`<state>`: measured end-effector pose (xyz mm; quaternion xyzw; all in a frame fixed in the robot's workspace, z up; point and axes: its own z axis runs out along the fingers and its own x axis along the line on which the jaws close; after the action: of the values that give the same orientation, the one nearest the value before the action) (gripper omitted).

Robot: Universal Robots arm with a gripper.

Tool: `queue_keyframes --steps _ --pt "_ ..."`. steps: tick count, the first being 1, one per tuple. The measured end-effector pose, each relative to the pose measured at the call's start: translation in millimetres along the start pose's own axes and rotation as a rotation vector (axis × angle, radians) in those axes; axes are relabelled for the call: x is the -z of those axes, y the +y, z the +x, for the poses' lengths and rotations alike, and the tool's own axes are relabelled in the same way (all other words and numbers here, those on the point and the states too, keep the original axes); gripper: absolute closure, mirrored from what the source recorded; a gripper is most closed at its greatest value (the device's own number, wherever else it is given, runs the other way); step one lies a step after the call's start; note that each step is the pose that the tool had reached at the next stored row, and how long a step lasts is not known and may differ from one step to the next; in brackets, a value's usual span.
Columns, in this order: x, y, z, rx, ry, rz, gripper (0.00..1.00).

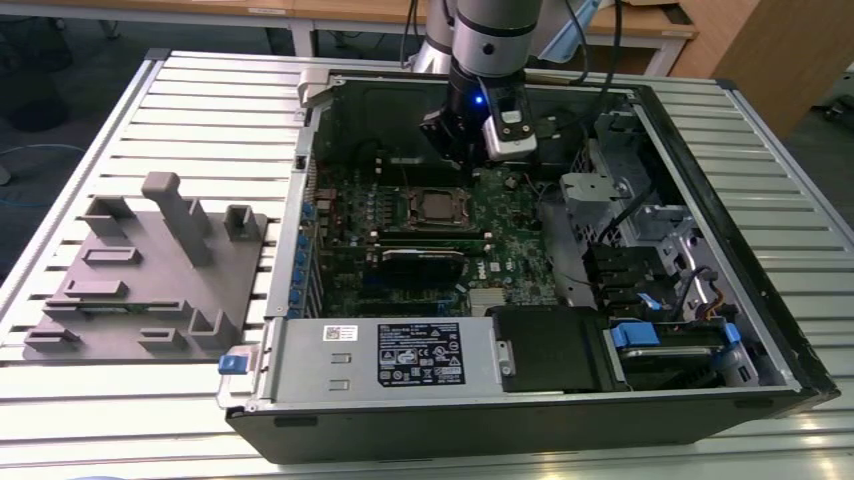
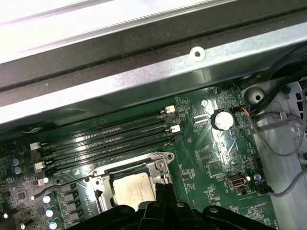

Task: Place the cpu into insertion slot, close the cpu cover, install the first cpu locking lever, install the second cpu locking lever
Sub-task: 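Close the cpu cover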

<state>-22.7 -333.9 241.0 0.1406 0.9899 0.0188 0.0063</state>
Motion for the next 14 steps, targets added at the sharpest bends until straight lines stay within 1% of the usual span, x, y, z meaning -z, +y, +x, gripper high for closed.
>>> queue_keyframes --steps 14 --pt "-0.1 -0.1 0.2 0.038 0.0015 -0.0002 0.9"
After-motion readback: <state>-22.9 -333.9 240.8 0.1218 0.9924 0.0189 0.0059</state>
